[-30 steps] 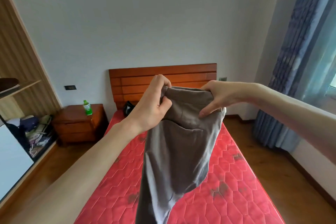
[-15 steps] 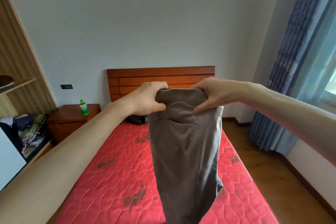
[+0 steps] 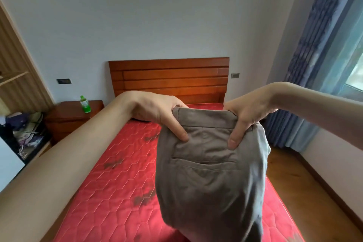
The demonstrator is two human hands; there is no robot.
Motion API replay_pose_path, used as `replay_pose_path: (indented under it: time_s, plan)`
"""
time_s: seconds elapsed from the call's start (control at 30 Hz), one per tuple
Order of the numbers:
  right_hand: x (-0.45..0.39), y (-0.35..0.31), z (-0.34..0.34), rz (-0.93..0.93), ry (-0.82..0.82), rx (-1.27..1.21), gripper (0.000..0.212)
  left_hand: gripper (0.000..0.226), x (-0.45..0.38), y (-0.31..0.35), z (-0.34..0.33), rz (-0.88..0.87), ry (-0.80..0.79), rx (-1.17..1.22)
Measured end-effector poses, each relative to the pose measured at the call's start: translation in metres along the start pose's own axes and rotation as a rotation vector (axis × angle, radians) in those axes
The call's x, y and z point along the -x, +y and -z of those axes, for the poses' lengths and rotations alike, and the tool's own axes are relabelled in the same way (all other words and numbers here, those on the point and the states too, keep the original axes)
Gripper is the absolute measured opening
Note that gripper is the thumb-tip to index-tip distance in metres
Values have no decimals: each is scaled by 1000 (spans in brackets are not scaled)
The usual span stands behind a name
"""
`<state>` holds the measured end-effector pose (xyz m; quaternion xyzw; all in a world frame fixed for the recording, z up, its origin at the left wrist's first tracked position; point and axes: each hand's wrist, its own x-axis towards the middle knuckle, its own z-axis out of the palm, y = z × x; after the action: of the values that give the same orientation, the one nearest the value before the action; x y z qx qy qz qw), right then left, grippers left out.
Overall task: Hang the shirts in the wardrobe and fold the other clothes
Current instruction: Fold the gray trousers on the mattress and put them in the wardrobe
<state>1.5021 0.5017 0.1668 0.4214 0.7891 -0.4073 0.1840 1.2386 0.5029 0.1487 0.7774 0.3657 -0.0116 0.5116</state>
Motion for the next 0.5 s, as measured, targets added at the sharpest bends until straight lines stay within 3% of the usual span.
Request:
replay_pose_path:
  time_s: [0.1, 0.2, 0.3, 0.4, 0.5]
  plan:
    - [-8, -2, 7, -23, 10, -1, 32, 32, -5, -10, 7, 20, 31, 35]
    - [-28, -1, 20, -64, 203, 156, 27, 31, -19, -25, 18, 32, 147, -2]
    - [-57, 5, 39, -118, 493, 450, 25, 26, -40, -48, 39, 40, 392, -102]
    - [-86, 4, 57, -178, 773, 801, 13, 28, -65, -64, 69, 48, 697, -400]
    - [-108, 1, 85, -214, 917, 991, 18, 23, -85, -63, 104, 44, 942, -630]
